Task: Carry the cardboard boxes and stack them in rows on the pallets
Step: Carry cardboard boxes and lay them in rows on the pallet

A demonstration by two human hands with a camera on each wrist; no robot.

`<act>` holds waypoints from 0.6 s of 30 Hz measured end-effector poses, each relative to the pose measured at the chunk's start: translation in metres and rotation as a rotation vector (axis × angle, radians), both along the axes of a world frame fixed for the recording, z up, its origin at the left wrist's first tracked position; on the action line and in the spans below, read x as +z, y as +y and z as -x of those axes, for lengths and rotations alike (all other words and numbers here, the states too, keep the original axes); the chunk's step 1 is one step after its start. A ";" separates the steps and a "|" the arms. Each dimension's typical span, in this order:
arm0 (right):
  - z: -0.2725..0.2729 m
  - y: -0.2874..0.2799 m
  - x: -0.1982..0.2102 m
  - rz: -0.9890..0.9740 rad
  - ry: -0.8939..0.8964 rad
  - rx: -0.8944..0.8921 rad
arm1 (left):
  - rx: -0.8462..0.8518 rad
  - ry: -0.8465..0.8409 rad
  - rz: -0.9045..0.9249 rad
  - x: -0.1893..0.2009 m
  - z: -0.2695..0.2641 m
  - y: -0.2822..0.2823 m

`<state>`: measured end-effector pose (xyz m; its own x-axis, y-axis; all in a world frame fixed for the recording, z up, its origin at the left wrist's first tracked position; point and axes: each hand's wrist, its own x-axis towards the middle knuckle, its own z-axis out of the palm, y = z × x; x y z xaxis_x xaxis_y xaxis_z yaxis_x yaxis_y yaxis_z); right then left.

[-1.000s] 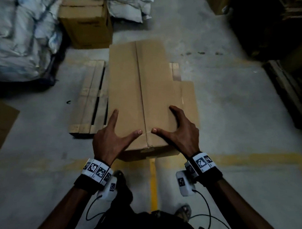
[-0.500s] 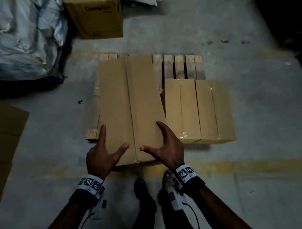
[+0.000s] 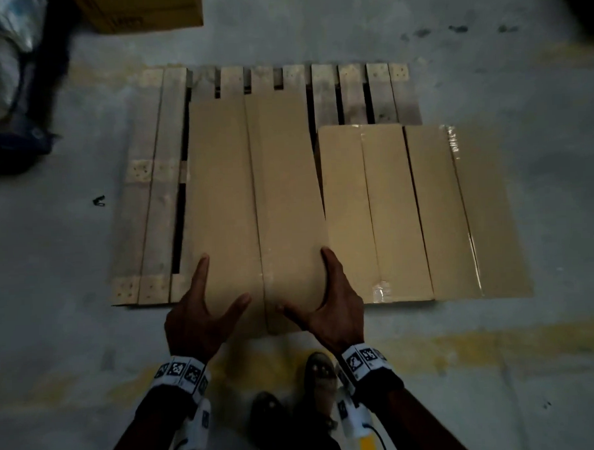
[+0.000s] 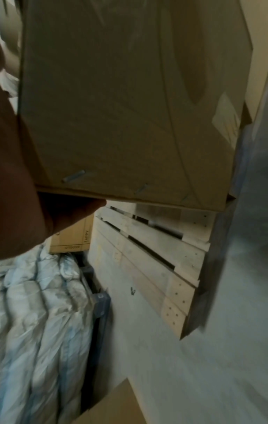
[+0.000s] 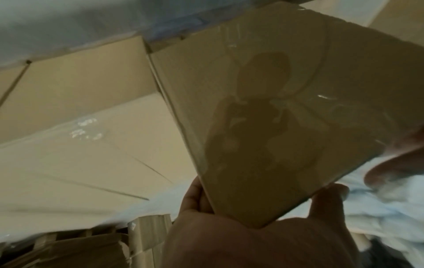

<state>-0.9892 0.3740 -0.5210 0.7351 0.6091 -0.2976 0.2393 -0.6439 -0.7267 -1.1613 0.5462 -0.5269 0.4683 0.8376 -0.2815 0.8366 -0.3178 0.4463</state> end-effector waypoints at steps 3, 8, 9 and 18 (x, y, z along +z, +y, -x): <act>-0.013 0.002 -0.036 0.019 -0.031 0.010 | -0.024 -0.016 -0.011 -0.033 -0.013 0.004; -0.020 -0.002 -0.079 0.011 -0.010 -0.024 | -0.072 -0.028 -0.020 -0.064 -0.026 0.008; -0.020 -0.002 -0.084 0.012 -0.010 -0.027 | -0.089 -0.022 -0.017 -0.069 -0.027 0.010; -0.019 -0.002 -0.124 0.046 -0.113 0.005 | -0.086 -0.036 0.067 -0.104 -0.028 0.017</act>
